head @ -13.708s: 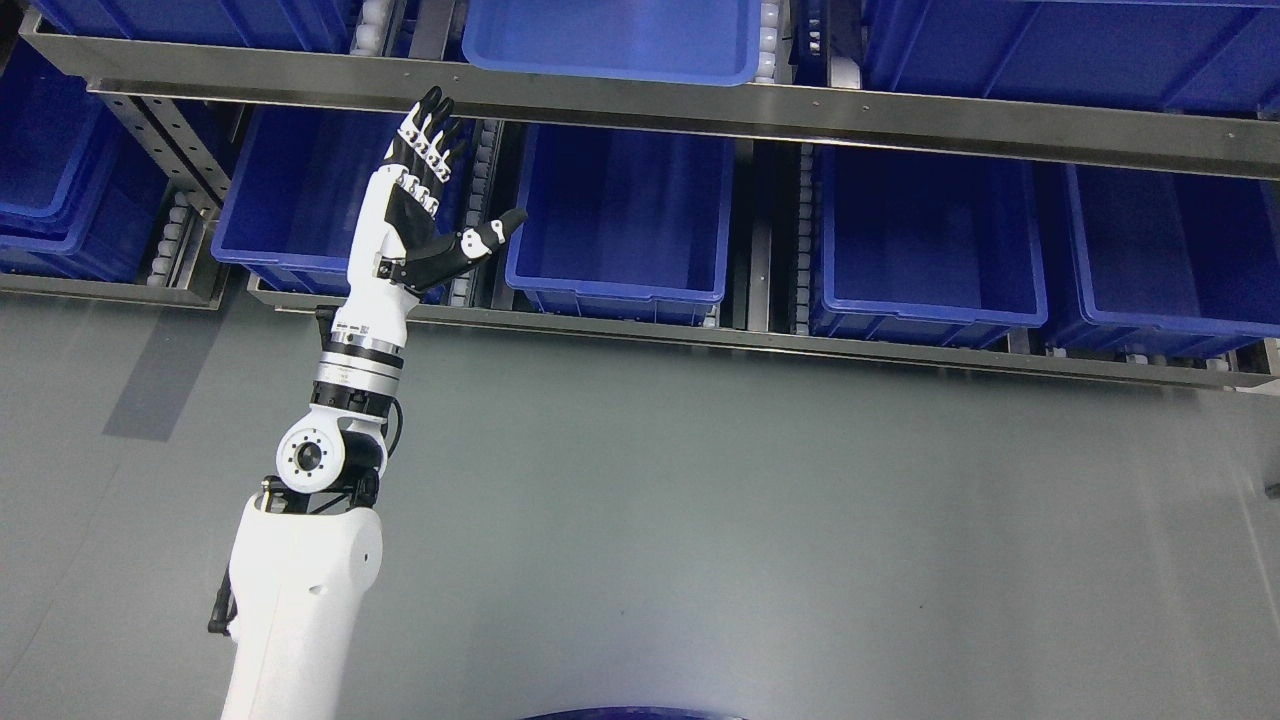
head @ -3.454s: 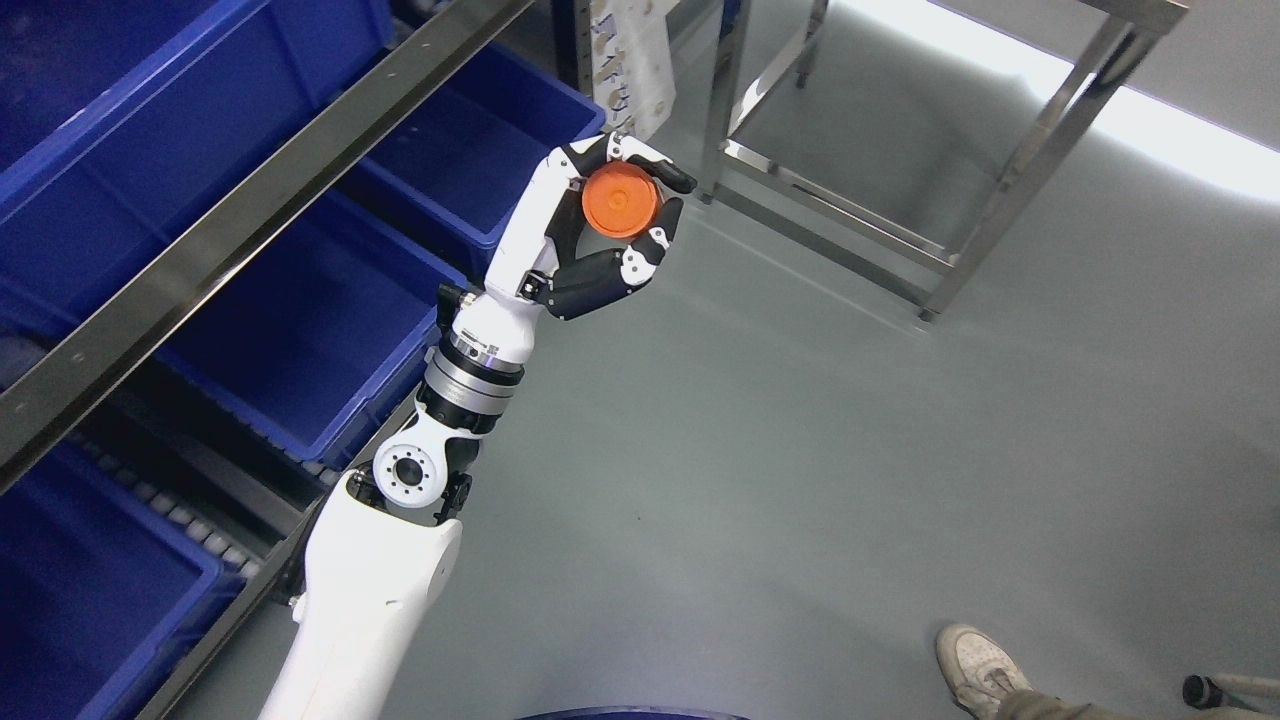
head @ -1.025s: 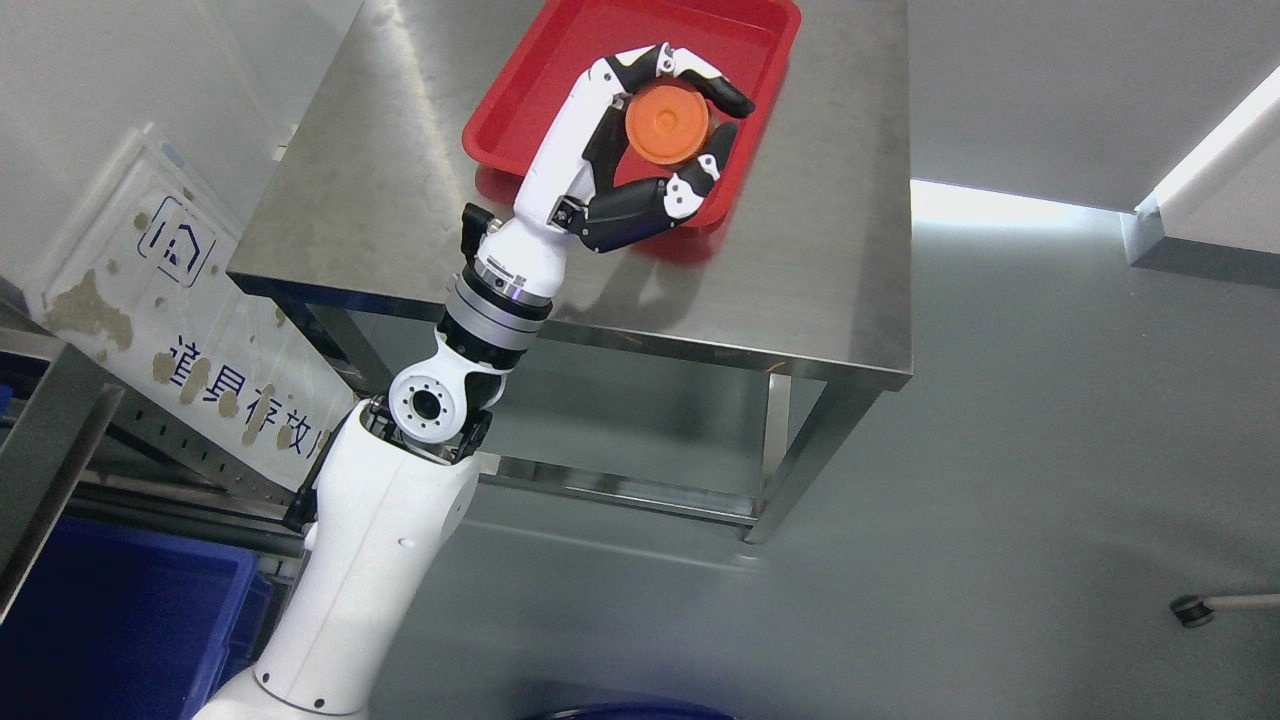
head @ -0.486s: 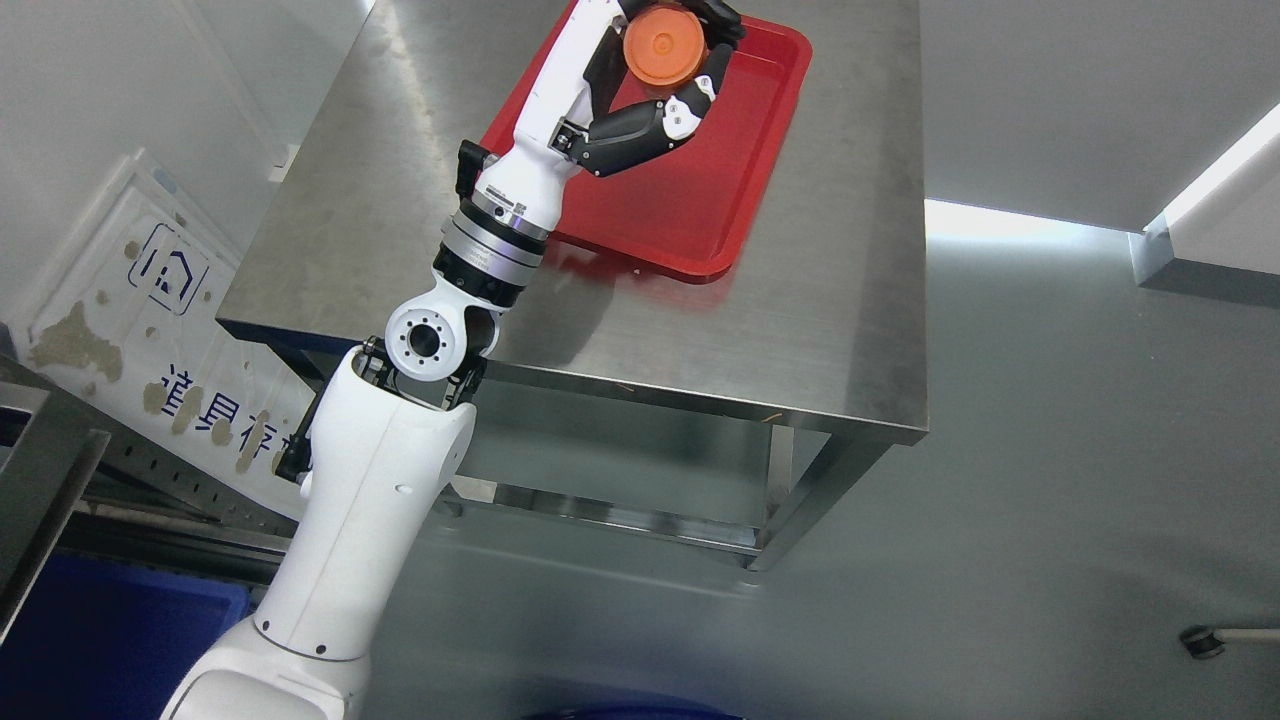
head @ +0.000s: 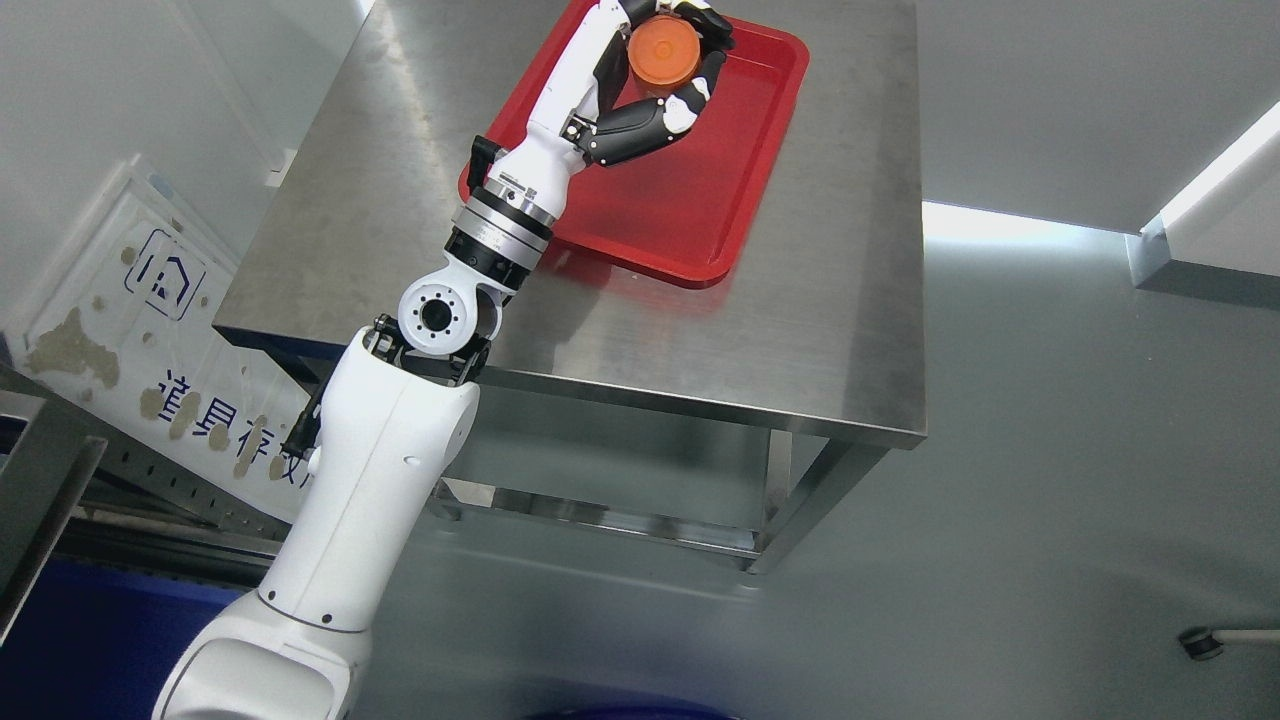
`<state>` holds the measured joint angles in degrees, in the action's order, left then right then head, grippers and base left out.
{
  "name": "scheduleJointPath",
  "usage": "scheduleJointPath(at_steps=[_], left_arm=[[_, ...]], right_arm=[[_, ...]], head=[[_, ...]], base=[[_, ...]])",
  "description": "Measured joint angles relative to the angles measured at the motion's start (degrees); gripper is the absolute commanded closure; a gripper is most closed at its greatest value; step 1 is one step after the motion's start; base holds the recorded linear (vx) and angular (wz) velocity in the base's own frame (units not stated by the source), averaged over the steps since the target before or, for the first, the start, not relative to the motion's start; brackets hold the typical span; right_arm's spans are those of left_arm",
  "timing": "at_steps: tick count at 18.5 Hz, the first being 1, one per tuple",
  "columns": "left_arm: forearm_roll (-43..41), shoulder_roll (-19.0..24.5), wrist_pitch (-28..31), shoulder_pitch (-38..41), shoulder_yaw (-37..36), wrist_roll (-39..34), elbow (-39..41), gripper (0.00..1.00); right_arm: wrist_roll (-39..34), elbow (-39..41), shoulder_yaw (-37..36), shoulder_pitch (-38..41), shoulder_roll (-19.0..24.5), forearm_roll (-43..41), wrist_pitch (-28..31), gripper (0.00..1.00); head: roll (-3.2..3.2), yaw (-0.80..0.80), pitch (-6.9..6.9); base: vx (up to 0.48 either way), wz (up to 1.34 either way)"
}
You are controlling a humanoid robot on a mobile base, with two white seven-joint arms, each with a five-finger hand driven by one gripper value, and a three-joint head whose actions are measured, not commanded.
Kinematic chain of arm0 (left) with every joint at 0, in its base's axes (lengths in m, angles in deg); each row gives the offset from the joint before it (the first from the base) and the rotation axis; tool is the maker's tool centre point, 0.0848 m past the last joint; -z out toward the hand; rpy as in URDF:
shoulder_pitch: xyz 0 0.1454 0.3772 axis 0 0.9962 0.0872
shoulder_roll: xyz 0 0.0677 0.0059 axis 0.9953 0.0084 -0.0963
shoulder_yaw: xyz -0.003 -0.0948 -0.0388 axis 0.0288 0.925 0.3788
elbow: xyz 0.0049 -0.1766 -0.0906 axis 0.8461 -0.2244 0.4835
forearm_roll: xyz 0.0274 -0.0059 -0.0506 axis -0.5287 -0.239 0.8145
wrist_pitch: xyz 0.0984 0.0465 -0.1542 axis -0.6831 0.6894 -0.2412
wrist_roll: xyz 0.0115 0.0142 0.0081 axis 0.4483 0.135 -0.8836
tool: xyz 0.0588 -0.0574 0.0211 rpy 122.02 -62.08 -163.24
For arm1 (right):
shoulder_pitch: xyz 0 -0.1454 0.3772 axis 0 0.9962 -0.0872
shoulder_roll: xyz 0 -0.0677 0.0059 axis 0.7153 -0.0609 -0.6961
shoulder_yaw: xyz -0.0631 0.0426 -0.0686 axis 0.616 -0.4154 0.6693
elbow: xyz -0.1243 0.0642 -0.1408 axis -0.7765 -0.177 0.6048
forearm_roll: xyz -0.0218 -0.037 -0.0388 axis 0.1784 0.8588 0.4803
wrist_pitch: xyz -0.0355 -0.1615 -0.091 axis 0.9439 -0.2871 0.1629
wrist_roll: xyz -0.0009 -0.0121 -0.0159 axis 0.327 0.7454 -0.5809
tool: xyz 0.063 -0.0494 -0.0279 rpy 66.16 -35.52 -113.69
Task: Grab orange capacitor from left shelf to right desk
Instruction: 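Lower the capacitor into the red tray with the left hand, then open the left hand to release the capacitor in the tray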
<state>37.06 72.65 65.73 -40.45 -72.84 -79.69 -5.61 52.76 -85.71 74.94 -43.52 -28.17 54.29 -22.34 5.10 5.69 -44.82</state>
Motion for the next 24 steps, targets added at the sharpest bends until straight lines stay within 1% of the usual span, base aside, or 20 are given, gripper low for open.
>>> scheduleJointPath(at_steps=[2,4,5,9,15,16,17,18,20,21,22,23,24], left_arm=[[0.0,0.0,0.1,-1.1,-0.3,0.0,-2.3,0.94],[0.0,0.0,0.1,-1.9,-0.5,-0.1,-4.6,0.88],[0.0,0.0,0.2,-2.2,-0.6,-0.1,-5.5,0.87],[0.1,0.0,2.7,-3.0,-1.1,-0.1,-8.9,0.87],[0.0,0.0,4.0,-6.1,-2.1,-1.4,-14.6,0.85],[0.0,0.0,4.1,-6.8,-2.2,-1.7,-15.6,0.81],[0.0,0.0,4.2,-7.4,-2.4,-1.9,-16.6,0.73],[0.0,0.0,4.3,-7.9,-2.6,-2.0,-17.6,0.69],[0.0,0.0,4.6,-8.7,-3.1,-2.1,-19.1,0.64],[0.0,0.0,4.6,-9.0,-3.3,-2.2,-19.8,0.58],[0.0,0.0,4.7,-9.2,-3.6,-2.2,-20.5,0.45],[0.1,0.0,4.8,-9.5,-3.8,-2.2,-21.1,0.28],[0.3,0.0,4.9,-9.7,-3.9,-2.2,-21.6,0.20]], right_arm=[[0.1,0.0,0.0,-0.3,0.0,0.0,-0.1,0.00],[0.0,0.0,0.0,-0.4,0.0,0.0,-0.1,0.00],[0.0,0.0,0.0,-0.5,0.0,0.0,-0.2,0.00],[-0.2,0.0,0.0,-0.4,0.0,0.0,-0.2,0.00],[-0.2,0.0,0.0,-0.5,0.0,0.0,-0.3,0.00],[-0.1,0.0,0.0,-0.5,0.0,0.0,-0.3,0.00],[0.0,0.0,0.0,-0.6,0.0,0.0,-0.4,0.00],[0.0,0.0,0.0,-0.2,0.0,0.0,-0.4,0.00],[0.1,0.0,0.0,-0.5,0.0,0.0,-0.2,0.00],[0.1,0.0,0.0,-0.5,0.0,0.0,-0.2,0.00],[0.1,0.0,0.0,-0.5,0.0,0.0,-0.2,0.00],[0.1,0.0,0.0,-0.6,0.0,0.0,-0.2,0.00],[0.1,0.0,0.0,-0.6,0.0,0.0,-0.2,0.00]], head=[[0.00,0.00,0.00],[0.00,0.00,0.00],[0.00,0.00,0.00],[0.00,0.00,0.00],[0.00,0.00,0.00],[0.00,0.00,0.00],[0.00,0.00,0.00],[0.00,0.00,0.00],[0.00,0.00,0.00],[0.00,0.00,0.00],[0.00,0.00,0.00],[0.00,0.00,0.00],[0.00,0.00,0.00]], base=[[-0.012,0.02],[-0.011,-0.02],[0.000,0.00],[0.000,0.00],[-0.001,-0.01],[0.000,0.00],[0.000,0.00],[0.000,0.00],[0.000,0.00],[0.000,0.00],[0.000,0.00],[0.000,0.00],[0.000,0.00]])
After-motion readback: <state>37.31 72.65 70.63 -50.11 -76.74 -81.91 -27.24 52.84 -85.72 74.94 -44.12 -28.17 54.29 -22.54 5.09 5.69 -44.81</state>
